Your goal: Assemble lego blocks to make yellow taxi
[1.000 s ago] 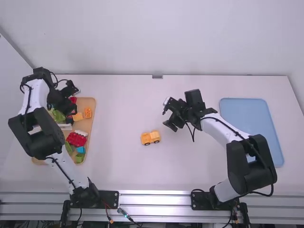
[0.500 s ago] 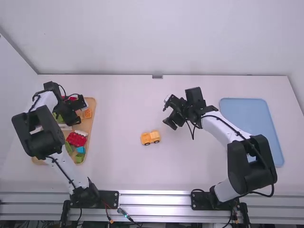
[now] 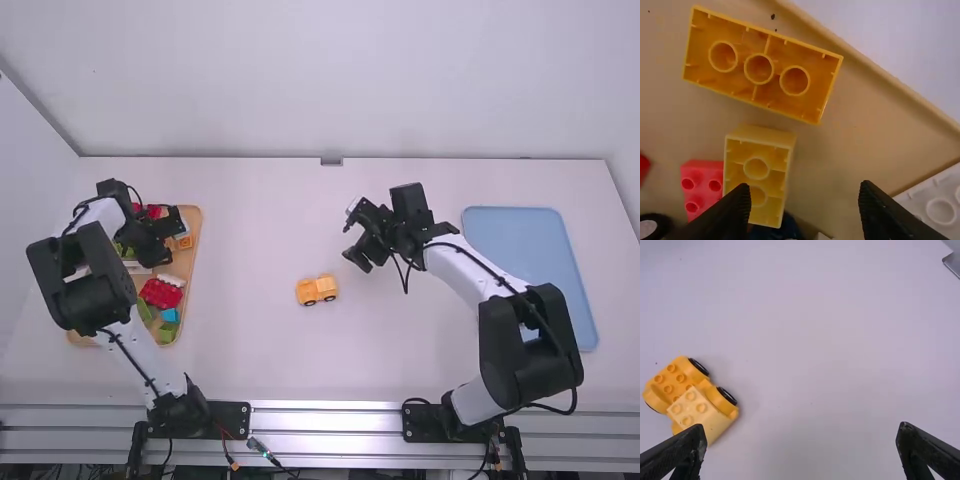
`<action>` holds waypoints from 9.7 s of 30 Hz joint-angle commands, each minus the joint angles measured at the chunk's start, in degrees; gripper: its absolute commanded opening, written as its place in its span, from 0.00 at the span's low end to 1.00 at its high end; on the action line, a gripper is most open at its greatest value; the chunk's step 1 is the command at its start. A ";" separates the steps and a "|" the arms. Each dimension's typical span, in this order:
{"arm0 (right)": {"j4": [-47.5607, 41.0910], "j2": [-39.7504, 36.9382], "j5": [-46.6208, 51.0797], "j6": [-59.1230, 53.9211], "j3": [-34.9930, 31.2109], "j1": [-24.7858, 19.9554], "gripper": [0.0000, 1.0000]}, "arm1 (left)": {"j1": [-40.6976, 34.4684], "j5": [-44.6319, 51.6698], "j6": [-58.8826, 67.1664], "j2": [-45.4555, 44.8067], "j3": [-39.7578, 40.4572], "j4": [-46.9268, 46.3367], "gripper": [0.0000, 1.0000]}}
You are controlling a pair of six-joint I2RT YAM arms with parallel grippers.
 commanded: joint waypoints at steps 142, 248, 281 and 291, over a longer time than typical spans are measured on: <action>2.80 -0.79 -0.31 3.87 1.33 -0.04 0.99 | 0.87 4.28 -23.34 3.80 -1.25 3.89 0.29; 27.45 3.78 -64.00 2.19 -1.81 -9.05 0.55 | -43.21 59.32 -76.11 -23.56 -36.39 82.58 0.02; 34.10 3.43 -35.89 22.73 -1.73 -6.19 0.06 | -42.53 51.78 -75.01 -23.56 -36.54 77.07 0.99; 7.50 -0.83 4.55 15.54 5.86 1.75 0.00 | -39.06 25.62 -66.82 -23.63 -27.04 42.91 0.99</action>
